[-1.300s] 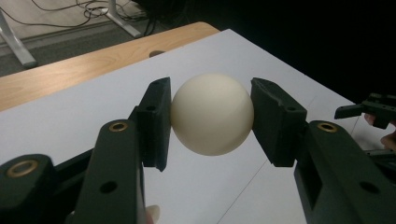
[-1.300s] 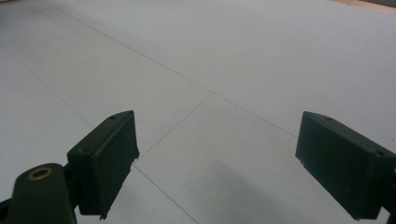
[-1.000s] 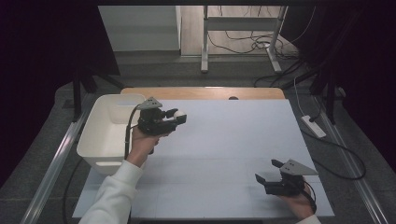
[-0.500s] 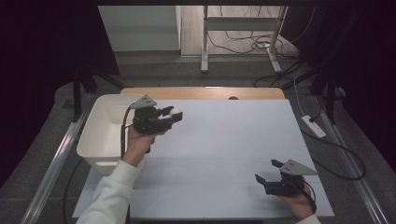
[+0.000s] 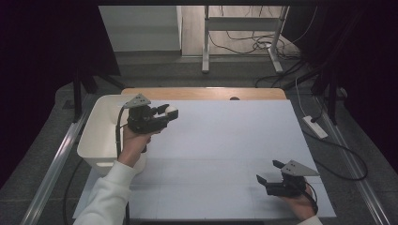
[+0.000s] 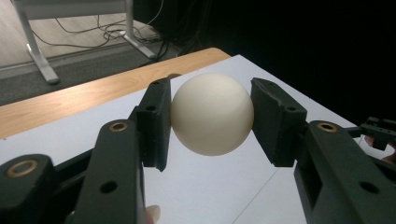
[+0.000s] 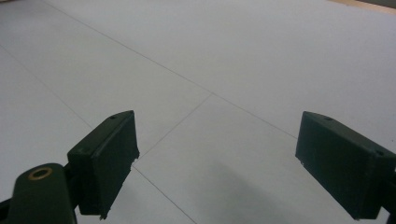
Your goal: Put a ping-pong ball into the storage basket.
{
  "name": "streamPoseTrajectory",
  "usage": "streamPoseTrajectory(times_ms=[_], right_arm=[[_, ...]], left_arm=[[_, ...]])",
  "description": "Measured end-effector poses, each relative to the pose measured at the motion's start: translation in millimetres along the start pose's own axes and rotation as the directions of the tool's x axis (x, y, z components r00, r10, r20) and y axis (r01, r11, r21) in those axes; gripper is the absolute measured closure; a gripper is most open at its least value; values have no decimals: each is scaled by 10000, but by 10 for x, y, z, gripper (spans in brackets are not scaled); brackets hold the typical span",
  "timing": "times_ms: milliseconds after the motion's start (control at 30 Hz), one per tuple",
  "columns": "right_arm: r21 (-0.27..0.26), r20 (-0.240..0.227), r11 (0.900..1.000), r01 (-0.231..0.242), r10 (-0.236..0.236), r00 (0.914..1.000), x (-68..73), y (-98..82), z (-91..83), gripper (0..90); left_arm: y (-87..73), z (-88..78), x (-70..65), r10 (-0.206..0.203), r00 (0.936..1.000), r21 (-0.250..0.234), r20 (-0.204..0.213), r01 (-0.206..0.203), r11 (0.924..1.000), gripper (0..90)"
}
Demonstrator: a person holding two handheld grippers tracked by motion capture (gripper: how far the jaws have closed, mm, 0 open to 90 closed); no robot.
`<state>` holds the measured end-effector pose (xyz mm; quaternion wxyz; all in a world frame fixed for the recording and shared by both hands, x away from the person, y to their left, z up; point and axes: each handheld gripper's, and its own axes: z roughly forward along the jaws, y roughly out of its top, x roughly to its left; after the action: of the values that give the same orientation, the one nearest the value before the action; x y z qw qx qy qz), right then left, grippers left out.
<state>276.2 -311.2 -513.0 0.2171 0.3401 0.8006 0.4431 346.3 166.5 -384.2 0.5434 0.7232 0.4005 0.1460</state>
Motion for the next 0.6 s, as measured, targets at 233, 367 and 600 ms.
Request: streamPoseTrajectory(times_ms=[233, 367, 600], right_arm=[[-1, 22, 10000, -8, 8, 10000, 1, 0, 0, 126], [4, 19, 10000, -4, 4, 10000, 0, 0, -1, 126], [0, 29, 10000, 0, 0, 10000, 0, 1, 0, 126]], left_arm=[[19, -55, 9, 22, 10000, -108, -76, -23, 9999, 507], [37, -83, 10, 45, 9999, -173, -113, -47, 9998, 507], [75, -157, 28, 66, 9996, -311, -267, -74, 9995, 507]])
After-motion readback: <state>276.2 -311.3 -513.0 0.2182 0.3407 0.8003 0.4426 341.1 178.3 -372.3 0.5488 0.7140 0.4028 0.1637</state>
